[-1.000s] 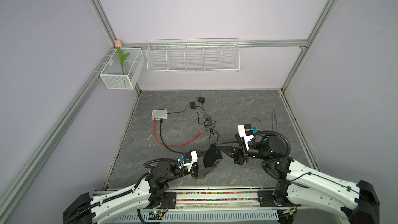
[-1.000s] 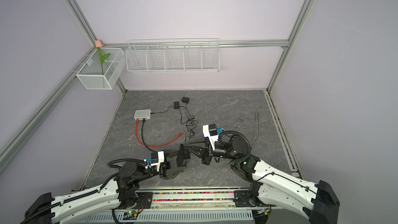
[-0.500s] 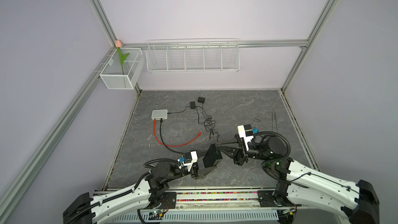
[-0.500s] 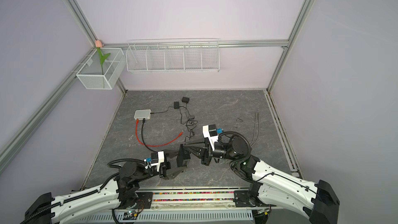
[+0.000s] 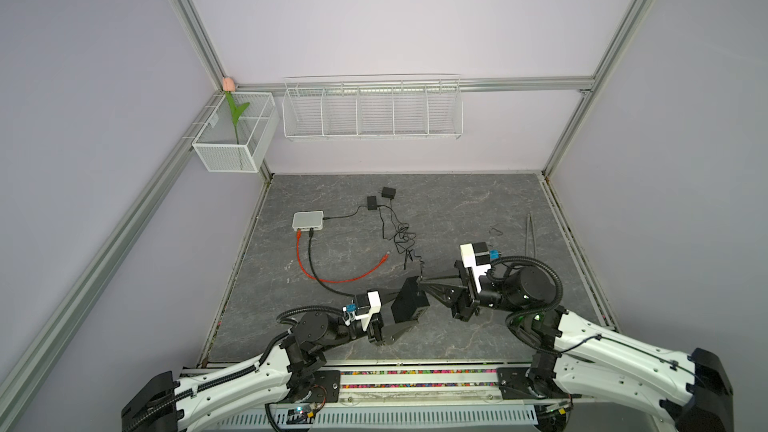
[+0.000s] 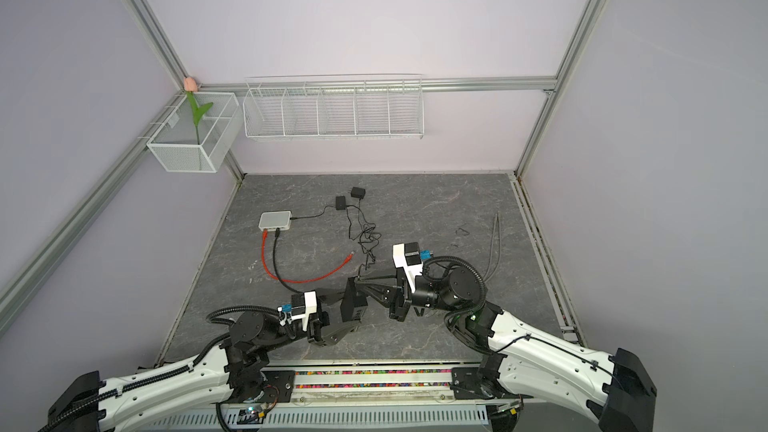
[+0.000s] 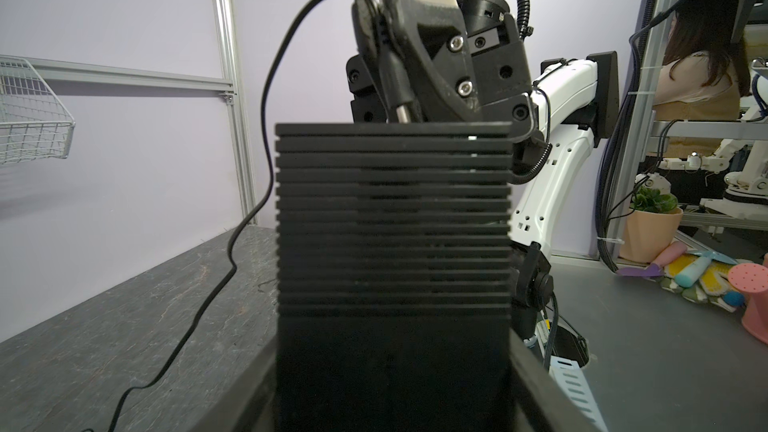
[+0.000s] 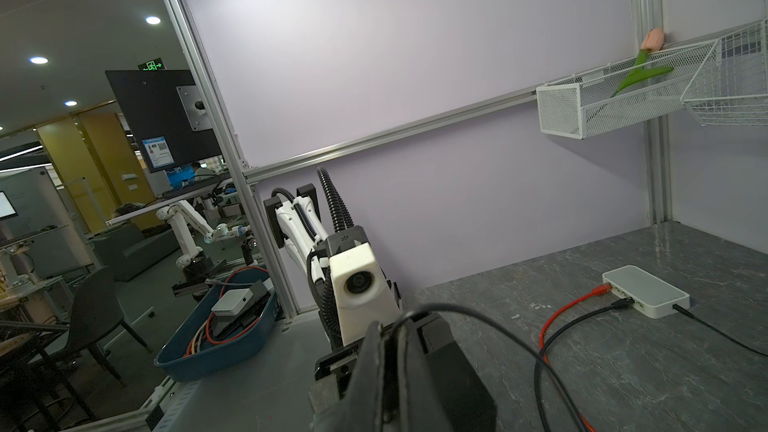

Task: Insert the plug into the switch port
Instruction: 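Hold the plug pressed down into the switch's top port with the right gripper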

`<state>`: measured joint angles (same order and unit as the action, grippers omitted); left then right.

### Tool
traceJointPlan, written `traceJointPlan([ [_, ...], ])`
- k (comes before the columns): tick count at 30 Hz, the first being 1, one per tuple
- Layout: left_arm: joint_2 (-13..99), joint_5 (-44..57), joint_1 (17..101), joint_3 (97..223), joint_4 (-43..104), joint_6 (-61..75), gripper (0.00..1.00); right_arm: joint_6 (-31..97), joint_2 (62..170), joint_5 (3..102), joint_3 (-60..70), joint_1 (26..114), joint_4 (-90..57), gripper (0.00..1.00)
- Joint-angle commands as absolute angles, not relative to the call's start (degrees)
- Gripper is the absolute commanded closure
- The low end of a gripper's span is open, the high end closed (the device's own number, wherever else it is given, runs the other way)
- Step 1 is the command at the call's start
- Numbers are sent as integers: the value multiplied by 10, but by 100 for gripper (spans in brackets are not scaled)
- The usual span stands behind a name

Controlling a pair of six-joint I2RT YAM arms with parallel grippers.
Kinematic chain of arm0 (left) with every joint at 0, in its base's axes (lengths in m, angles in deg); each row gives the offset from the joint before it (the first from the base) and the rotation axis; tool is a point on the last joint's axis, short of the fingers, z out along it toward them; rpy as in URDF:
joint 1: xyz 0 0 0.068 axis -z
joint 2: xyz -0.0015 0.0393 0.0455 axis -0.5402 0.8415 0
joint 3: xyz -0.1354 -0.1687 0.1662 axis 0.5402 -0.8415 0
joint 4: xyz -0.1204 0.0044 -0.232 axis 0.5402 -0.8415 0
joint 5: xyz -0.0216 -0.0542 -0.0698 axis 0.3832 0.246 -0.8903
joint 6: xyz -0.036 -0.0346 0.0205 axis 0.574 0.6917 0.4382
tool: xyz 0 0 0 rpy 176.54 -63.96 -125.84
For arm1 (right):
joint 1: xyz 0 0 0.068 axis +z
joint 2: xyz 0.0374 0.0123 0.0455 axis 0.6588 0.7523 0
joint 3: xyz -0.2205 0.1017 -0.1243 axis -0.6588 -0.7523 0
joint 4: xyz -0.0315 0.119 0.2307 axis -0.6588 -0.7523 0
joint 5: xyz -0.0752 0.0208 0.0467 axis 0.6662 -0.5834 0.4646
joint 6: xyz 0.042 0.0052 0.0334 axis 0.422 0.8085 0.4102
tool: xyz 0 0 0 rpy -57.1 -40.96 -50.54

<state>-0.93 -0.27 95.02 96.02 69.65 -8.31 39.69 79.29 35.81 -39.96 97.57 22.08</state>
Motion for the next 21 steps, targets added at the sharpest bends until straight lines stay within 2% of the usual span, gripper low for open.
traceJointPlan([
  [1, -18, 13, 952, 974, 745, -79, 100, 387, 784, 357, -412, 983, 214, 94],
  [21, -26, 63, 952, 968, 764, -55, 100, 379, 800, 382, -431, 998, 220, 94],
])
